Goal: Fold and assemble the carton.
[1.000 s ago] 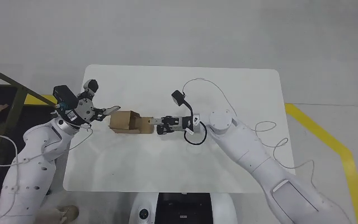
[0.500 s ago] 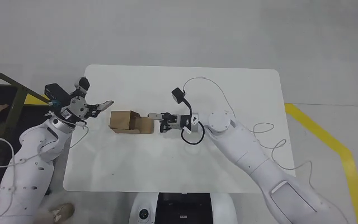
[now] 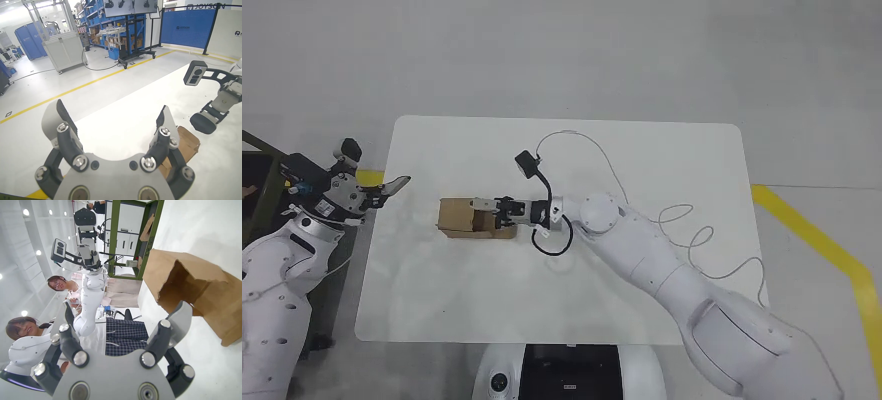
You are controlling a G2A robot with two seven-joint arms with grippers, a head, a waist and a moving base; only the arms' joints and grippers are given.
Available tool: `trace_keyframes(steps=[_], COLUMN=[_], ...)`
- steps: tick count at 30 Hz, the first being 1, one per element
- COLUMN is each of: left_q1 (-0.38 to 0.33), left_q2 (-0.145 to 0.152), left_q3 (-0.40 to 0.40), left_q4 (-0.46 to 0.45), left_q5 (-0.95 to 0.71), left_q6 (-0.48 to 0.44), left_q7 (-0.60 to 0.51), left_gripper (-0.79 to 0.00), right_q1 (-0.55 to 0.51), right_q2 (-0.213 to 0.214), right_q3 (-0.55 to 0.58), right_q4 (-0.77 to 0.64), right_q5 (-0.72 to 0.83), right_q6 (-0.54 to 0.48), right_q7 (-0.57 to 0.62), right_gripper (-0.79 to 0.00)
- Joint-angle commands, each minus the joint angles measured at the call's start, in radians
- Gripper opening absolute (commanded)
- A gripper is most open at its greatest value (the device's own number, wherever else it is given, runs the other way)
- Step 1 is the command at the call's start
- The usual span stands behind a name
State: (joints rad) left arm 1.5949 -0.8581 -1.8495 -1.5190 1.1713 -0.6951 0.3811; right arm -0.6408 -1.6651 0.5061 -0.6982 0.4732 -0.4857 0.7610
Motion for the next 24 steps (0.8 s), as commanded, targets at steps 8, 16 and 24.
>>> trace_keyframes(steps=[8, 16, 24], left_q1=[0.0, 0.0, 0.0], left_q2=[0.0, 0.0, 0.0], left_q3=[0.0, 0.0, 0.0], left_q4=[0.0, 0.0, 0.0], left_q5=[0.0, 0.0, 0.0], left_q6=[0.0, 0.0, 0.0], left_q7=[-0.001, -0.001, -0.001], left_gripper=[0.0, 0.0, 0.0], right_q1=[0.006, -0.013, 0.0], right_q2=[-0.017, -0.033, -0.081], right_q3=[-0.004, -0.003, -0.011], right_q4=[0.033, 0.0, 0.094], right_q5=[0.011, -0.036, -0.021], right_q6=[-0.025, -0.037, -0.076], right_q7=[-0.003, -0.065, -0.038], right_gripper=[0.0, 0.0, 0.0])
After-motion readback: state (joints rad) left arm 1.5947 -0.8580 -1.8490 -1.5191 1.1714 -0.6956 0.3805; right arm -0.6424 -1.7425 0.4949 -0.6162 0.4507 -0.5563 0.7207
